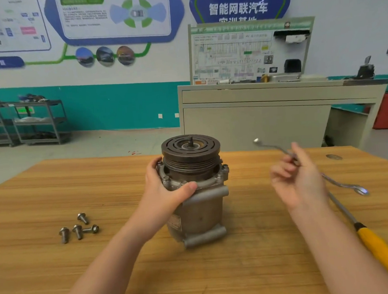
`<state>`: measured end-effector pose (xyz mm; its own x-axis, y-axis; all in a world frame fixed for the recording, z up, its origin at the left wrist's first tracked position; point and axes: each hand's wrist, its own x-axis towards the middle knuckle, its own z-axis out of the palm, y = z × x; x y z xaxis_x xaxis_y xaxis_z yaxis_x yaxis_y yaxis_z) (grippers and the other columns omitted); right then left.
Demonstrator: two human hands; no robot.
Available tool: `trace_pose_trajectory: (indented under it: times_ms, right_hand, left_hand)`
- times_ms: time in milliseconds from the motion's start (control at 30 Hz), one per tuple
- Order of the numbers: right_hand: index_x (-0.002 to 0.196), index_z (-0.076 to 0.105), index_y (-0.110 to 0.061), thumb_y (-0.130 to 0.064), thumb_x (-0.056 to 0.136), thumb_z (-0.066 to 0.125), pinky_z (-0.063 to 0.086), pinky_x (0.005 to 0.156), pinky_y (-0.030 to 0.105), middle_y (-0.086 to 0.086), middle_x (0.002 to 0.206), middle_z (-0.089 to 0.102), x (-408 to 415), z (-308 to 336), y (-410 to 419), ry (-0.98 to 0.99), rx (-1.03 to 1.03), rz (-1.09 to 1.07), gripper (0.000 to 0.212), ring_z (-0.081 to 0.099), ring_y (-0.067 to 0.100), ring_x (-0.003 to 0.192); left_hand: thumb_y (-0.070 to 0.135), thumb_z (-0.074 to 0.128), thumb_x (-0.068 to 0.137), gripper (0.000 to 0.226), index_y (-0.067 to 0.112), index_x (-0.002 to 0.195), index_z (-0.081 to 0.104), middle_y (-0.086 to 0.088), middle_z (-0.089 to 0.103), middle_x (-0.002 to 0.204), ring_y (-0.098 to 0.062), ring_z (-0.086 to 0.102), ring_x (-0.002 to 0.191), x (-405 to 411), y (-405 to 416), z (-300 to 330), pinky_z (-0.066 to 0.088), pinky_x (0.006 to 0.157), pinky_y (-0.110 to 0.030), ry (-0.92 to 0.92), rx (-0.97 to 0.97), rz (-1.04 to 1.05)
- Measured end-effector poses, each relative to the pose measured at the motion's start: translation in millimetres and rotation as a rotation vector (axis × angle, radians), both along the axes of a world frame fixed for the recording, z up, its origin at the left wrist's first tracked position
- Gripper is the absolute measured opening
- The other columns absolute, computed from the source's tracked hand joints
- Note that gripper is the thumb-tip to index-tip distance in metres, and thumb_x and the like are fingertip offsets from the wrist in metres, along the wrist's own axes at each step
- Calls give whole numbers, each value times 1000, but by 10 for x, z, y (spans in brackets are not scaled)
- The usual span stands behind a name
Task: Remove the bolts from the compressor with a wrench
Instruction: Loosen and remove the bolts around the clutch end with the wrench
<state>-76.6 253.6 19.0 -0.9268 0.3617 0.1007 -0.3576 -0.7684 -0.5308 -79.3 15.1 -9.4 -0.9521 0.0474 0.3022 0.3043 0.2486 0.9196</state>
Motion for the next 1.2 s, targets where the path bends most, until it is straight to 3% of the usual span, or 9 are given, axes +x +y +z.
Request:
trace_pose_trajectory:
  times_ms: [67,267,400,533,667,900,1000,1100,1200]
  right_hand:
    - [62,41,-23,-12,95,56,28,35,15,-1,48,47,69,37,59,123,129,-118,38,38,6,35]
    - [56,47,-21,-16,92,61,39,39,17,6,51,61,311,-148,-383,285,827,-357,39,51,11,35]
    - [58,45,-11,-19,90,63,46,49,17,6,53,60,397,-209,-493,359,966,-506,38,53,7,38]
    - [56,42,-13,-21,90,60,44,43,25,3,49,49,415,-237,-548,411,1110,-612,39,49,7,40]
    - [60,26,-29,-17,86,54,26,45,10,-8,57,34,409,-28,-623,536,1398,-679,41,33,1,46]
    - [62,38,-14,-6,90,60,28,37,19,6,45,51,111,26,-212,146,682,19,36,37,11,32]
    - [66,38,-15,-13,85,62,29,37,17,4,48,52,120,-21,-230,186,398,34,30,39,10,34]
    - [59,41,-22,-4,92,58,31,37,17,4,46,53,231,-4,-264,302,510,-144,42,40,11,32]
    - [55,42,-16,-8,90,64,35,37,19,12,48,52,343,-58,-396,347,889,-423,42,44,12,34]
  left_hand:
    - [56,74,55,102,44,136,13,20,42,126,5,48,111,-36,-22,3,42,73,-3,-14,-1,-32]
    - [44,79,66,106,28,152,19,10,43,142,-1,48,121,-79,14,-75,36,95,-17,31,65,45]
    - [33,80,71,90,29,144,28,26,48,117,25,50,93,-54,41,-92,40,70,3,30,102,105]
    - [56,80,54,115,29,149,23,14,46,134,-5,48,121,47,77,-97,41,107,-30,46,105,138]
    - [57,83,54,115,33,149,24,8,42,143,-12,45,129,80,75,-110,39,111,-43,70,88,177]
    - [47,82,62,106,33,149,24,10,42,144,-11,45,127,26,57,-117,39,110,-38,68,95,168]
    - [37,81,69,95,31,148,28,14,48,136,1,51,116,-32,29,-125,43,96,-20,76,88,146]
    - [34,79,70,91,32,147,31,29,50,117,25,50,96,-72,28,-126,42,69,2,70,98,105]
    - [37,80,69,92,32,146,31,33,48,113,31,48,89,-83,32,-139,39,65,5,69,117,100]
